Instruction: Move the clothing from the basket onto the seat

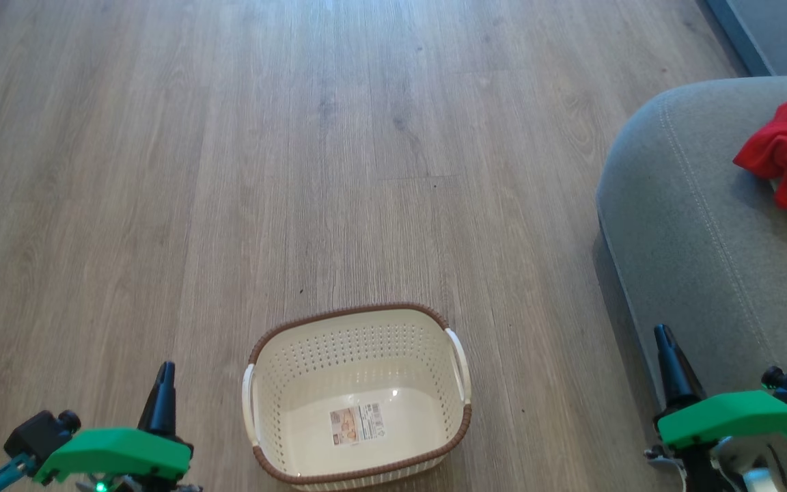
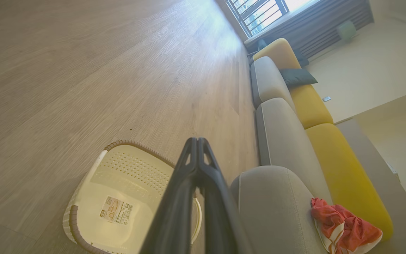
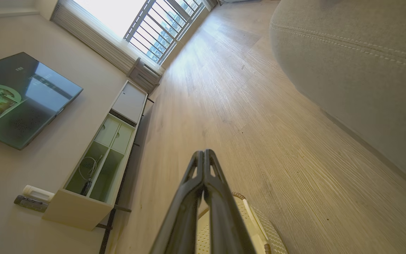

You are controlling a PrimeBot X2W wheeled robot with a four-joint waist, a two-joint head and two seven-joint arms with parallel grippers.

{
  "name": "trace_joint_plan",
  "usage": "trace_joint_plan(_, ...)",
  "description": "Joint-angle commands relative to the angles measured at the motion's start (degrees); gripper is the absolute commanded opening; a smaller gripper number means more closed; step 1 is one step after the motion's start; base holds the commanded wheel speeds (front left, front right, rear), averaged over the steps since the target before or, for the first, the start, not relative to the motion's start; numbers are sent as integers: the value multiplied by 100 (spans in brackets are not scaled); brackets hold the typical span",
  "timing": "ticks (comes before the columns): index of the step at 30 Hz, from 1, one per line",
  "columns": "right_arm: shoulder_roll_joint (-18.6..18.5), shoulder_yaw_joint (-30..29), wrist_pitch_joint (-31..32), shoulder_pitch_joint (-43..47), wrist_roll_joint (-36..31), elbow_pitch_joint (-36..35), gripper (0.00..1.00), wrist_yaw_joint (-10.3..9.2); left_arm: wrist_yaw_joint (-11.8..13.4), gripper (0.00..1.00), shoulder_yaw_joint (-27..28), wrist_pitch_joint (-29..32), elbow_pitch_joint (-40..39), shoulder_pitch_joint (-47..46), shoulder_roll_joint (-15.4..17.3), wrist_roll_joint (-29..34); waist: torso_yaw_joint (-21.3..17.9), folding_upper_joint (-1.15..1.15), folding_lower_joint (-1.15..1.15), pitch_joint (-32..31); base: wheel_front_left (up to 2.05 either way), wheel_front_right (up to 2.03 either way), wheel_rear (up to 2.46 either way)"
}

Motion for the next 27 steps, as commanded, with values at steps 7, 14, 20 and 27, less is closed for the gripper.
trace_joint_plan(7, -1, -29, 134, -336, 574, -211, 0, 11, -93, 0, 189, 144, -151, -379, 14, -515, 20, 0, 0, 13, 0, 0, 0)
trace_joint_plan(14, 4, -77, 252, -382, 1053, -217, 0, 12, -144, 0, 225, 260, -144, -441, 10, -946, 41, 0, 0, 25, 0, 0, 0)
trace_joint_plan(20, 10, -119, 352, -421, 1463, -222, 0, 12, -188, 0, 256, 359, -139, -495, 7, -1315, 58, 0, 0, 36, 0, 0, 0)
trace_joint_plan(27, 16, -169, 470, -466, 1941, -228, 0, 13, -240, 0, 292, 474, -132, -558, 3, -1746, 79, 0, 0, 49, 0, 0, 0)
